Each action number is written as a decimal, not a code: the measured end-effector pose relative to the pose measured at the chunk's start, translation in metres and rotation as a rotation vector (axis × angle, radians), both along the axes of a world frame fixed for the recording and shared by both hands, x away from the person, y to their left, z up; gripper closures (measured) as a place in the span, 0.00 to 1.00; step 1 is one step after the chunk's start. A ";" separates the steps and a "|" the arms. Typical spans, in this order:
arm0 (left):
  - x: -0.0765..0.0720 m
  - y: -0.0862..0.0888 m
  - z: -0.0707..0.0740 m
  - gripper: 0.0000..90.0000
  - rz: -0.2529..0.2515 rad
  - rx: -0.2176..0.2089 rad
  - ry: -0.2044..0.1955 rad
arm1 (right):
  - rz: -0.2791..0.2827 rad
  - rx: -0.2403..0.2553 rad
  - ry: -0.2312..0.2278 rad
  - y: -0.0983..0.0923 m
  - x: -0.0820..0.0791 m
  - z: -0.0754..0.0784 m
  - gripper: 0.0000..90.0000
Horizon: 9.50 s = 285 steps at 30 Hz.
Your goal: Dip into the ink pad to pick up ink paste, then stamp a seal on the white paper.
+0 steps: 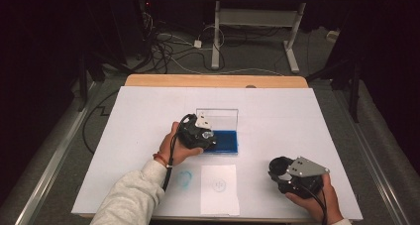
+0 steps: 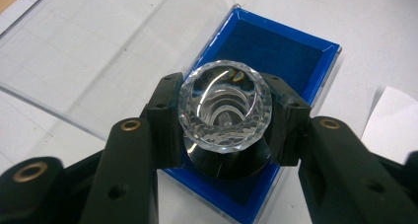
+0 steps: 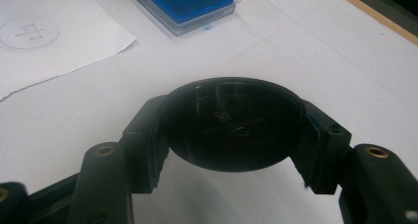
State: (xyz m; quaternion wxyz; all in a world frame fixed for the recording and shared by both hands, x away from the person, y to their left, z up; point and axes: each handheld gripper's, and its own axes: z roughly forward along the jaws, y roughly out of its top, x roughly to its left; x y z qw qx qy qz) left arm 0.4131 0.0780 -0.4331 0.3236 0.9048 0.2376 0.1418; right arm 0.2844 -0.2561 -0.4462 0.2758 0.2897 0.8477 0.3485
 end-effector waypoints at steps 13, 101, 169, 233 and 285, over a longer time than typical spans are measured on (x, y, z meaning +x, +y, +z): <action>-0.003 -0.001 0.001 0.61 -0.005 0.024 -0.017 | -0.002 0.000 -0.002 0.000 0.000 0.000 0.42; 0.000 -0.038 -0.001 0.61 -0.076 0.070 -0.068 | 0.021 -0.022 0.029 0.003 0.001 -0.003 0.42; 0.012 -0.014 0.026 0.61 -0.044 -0.069 0.022 | 0.020 -0.018 0.028 0.002 0.001 -0.002 0.42; -0.092 0.077 0.040 0.61 -0.063 -0.174 -0.091 | 0.051 0.030 -0.029 0.007 0.001 0.010 0.42; -0.107 -0.019 -0.008 0.61 -0.312 -0.028 0.004 | 0.086 -0.034 0.030 0.012 0.002 -0.001 0.42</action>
